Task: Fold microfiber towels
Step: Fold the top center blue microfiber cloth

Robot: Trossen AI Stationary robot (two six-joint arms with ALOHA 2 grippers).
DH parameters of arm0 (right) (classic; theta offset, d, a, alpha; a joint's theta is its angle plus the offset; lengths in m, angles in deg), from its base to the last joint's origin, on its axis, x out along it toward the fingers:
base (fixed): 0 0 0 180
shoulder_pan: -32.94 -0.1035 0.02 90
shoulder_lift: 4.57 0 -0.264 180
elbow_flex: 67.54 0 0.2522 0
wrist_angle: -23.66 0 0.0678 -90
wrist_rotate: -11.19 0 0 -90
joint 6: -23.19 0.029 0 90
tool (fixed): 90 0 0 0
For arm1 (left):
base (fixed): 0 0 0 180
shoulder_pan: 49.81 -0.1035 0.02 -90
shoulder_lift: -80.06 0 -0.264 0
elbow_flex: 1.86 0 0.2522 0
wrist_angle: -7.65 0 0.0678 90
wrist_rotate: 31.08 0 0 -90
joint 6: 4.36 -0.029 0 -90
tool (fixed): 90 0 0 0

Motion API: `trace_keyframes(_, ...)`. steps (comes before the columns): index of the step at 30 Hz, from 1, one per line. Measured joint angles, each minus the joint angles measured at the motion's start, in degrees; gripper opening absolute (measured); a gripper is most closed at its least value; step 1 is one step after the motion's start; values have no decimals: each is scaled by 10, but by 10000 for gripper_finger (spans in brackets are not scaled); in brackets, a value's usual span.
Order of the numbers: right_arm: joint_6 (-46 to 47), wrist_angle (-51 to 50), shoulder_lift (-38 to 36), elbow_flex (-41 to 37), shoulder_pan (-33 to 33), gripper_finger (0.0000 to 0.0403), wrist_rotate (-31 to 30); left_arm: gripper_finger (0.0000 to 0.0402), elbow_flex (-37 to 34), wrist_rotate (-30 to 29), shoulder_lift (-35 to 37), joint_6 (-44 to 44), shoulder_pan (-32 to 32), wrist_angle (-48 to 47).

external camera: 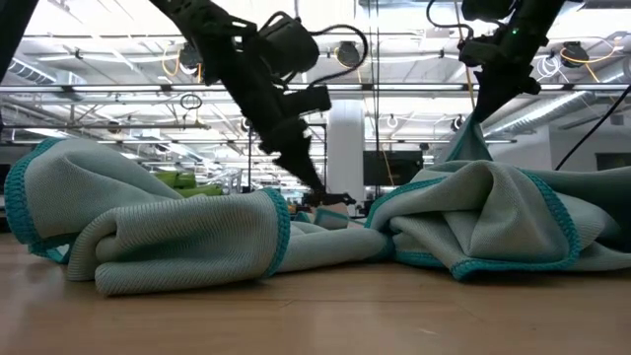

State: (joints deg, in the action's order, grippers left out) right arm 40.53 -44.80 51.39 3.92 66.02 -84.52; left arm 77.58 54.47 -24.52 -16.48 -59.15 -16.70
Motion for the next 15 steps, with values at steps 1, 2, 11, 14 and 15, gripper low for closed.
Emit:
trace_keyframes(1,0,0,0,0,0,0,0,258,-7,-1,0,7,3,28)
trace_keyframes(2,0,0,0,0,0,0,0,264,-12,-6,-3,11,6,50)
trace_keyframes(11,4,-1,0,0,0,0,0,255,-23,-25,-37,18,-5,73)
trace_keyframes(14,4,0,0,0,0,0,0,235,-25,-22,-50,14,-8,80)
trace_keyframes(15,4,0,0,0,0,0,0,228,-23,-19,-56,14,-8,102)
